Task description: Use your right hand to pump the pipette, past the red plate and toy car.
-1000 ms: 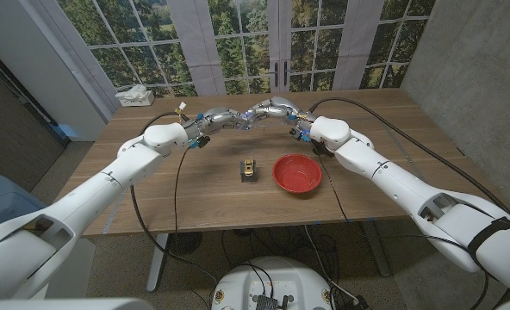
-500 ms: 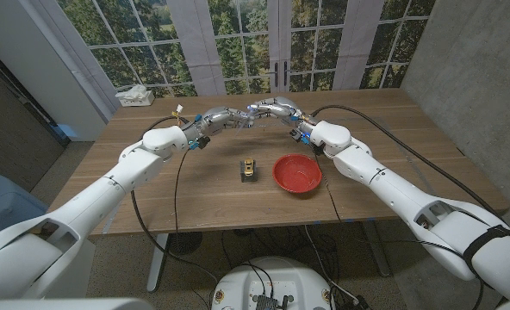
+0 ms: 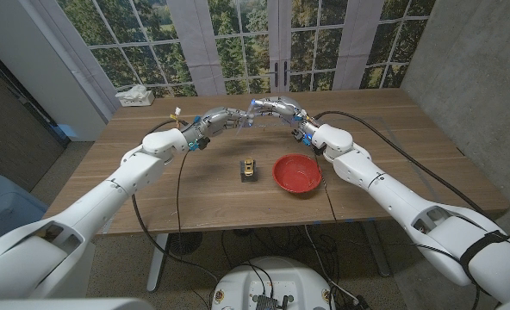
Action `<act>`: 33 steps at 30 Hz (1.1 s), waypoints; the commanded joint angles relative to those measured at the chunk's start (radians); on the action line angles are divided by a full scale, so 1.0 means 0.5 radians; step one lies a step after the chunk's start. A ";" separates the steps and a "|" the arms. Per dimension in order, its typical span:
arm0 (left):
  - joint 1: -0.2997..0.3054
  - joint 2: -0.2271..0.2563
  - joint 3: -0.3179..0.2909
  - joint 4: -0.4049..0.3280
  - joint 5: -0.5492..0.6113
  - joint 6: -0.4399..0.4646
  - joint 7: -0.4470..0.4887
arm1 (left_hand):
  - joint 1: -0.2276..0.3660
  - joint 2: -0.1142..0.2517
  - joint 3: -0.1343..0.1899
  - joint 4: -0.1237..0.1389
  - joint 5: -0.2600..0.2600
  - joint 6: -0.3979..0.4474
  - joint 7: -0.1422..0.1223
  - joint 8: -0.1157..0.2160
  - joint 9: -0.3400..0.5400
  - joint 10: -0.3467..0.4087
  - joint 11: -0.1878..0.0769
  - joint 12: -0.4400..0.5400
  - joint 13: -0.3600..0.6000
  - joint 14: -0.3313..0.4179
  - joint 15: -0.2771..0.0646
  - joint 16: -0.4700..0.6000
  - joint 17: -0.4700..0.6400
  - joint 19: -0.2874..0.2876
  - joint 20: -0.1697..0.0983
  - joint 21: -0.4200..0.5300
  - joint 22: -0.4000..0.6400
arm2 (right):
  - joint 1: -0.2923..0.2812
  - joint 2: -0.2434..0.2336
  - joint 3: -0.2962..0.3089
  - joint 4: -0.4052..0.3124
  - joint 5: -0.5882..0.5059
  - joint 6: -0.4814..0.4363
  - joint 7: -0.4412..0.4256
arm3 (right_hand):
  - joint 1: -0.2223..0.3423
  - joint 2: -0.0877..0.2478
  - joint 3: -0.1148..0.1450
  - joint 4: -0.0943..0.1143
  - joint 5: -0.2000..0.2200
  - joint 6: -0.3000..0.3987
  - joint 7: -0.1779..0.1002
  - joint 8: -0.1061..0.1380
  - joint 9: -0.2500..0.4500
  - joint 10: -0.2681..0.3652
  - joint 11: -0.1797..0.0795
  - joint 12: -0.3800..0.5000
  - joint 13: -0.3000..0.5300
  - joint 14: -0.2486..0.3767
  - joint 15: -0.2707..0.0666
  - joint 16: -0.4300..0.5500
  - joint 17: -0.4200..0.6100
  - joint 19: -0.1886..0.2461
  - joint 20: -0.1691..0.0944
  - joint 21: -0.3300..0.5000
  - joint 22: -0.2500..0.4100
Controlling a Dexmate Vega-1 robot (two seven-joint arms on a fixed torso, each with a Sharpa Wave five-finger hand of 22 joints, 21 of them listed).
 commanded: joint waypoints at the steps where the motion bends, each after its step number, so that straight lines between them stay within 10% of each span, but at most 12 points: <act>1: -0.045 -0.087 -0.008 0.123 -0.096 -0.047 -0.105 | -0.001 -0.004 -0.008 0.006 -0.001 0.034 0.022 0.003 0.003 0.076 -0.078 -0.005 0.008 0.019 -0.245 -0.012 0.008 0.013 0.002 0.007 0.007 | 0.011 0.051 0.006 0.096 0.053 0.072 0.053 | 0.046 0.004 0.015 -0.020 0.007 0.045 -0.021 0.017 0.005 0.016 -0.033 0.006 0.006 -0.001 -0.185 0.014 0.002 0.014 -0.004 0.022 0.002; 33: -0.140 -0.151 0.040 0.256 -0.104 -0.001 -0.213 | -0.001 -0.005 -0.014 0.002 0.000 0.041 0.032 -0.002 0.005 0.083 -0.075 -0.020 0.009 0.014 -0.240 -0.019 0.011 0.017 0.000 0.005 0.009 | 0.050 0.244 0.046 0.322 0.125 0.221 0.007 | 0.252 -0.018 0.052 -0.002 0.004 0.368 -0.104 0.120 0.022 0.181 -0.127 0.067 0.021 0.131 -0.274 0.071 0.010 0.100 -0.066 0.098 0.005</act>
